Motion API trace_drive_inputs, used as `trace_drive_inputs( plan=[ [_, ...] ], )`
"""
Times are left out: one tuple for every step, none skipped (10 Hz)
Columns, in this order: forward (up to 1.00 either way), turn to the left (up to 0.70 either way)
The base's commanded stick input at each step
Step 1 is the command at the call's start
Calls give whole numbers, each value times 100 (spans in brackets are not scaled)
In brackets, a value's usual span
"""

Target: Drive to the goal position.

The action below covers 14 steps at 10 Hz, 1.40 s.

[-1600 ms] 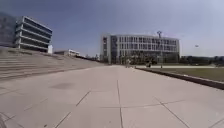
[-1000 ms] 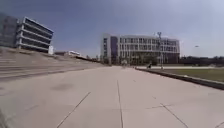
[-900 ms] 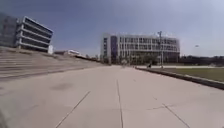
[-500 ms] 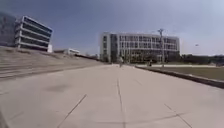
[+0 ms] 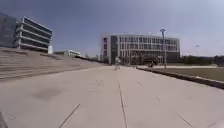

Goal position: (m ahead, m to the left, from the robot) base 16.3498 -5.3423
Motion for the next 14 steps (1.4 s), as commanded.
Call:
trace_drive_inputs(
  plan=[
    [70,0],
    [70,0],
    [70,0],
    [70,0],
    [70,0],
    [70,0],
    [70,0],
    [70,0],
    [70,0],
    [70,0],
    [70,0],
    [70,0],
    [70,0],
    [70,0]
  ],
)
